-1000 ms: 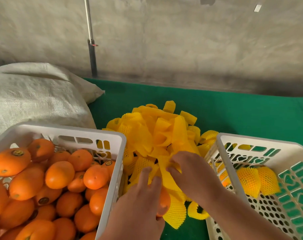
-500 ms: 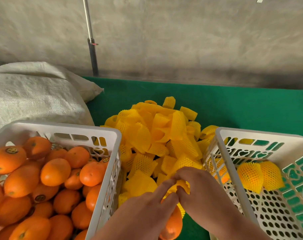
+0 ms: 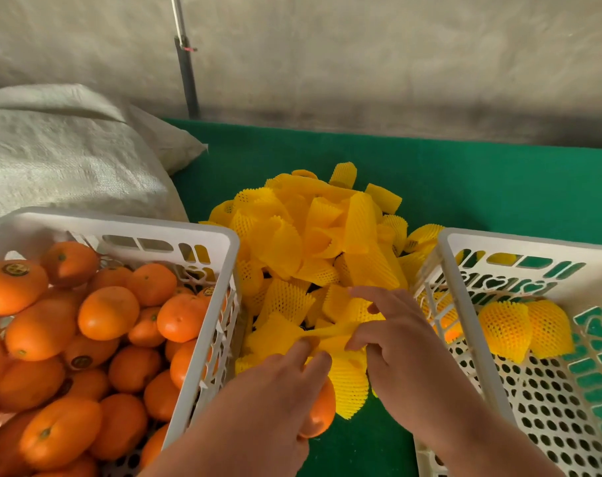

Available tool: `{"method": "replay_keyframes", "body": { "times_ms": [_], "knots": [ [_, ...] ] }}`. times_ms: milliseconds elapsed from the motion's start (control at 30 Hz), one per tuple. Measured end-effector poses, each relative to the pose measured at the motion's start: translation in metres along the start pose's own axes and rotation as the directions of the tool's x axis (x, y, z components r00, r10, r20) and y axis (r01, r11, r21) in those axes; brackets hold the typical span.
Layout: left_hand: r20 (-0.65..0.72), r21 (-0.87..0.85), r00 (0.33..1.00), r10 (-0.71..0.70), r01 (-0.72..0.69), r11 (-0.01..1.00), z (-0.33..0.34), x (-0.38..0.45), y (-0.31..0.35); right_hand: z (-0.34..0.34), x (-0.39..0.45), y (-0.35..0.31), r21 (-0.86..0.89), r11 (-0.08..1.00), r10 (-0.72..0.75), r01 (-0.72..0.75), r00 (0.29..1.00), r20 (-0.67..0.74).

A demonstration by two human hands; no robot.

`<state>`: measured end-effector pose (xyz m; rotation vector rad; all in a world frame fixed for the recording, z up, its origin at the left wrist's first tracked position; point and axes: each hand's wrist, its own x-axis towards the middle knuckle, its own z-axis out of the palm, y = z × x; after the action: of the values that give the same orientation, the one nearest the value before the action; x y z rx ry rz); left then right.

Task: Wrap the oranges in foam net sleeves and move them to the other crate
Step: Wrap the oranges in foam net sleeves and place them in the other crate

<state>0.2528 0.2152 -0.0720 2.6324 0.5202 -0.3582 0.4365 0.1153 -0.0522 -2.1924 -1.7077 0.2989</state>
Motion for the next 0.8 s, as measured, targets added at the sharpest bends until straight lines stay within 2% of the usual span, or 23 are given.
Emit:
{"method": "replay_keyframes", "body": {
  "times_ms": [133,300,500,633,800],
  "knots": [
    [-0.035,0.005,0.999,-0.006,0.006,1.000,0.003,-0.002,0.000,0.005,0.001,0.001,0.007,1.000,0.025,-0.026,0.999,0.037],
    [-0.048,-0.014,0.999,0.001,-0.001,1.000,0.005,-0.003,-0.001,0.005,0.000,0.001,0.100,0.989,0.113,-0.107,0.992,-0.050],
    [-0.125,-0.037,0.992,-0.012,0.007,0.999,0.013,-0.007,-0.001,0.005,-0.002,0.002,0.148,0.980,0.141,-0.131,0.988,-0.057],
    [-0.114,-0.181,0.992,-0.054,0.032,0.983,0.008,-0.009,0.002,0.006,-0.002,0.000,0.128,0.983,0.140,-0.134,0.989,-0.037],
    [-0.183,-0.363,0.978,-0.098,0.026,0.931,-0.008,-0.013,0.007,0.006,-0.003,-0.004,0.116,0.986,0.122,-0.119,0.992,-0.013]
  ]
}}
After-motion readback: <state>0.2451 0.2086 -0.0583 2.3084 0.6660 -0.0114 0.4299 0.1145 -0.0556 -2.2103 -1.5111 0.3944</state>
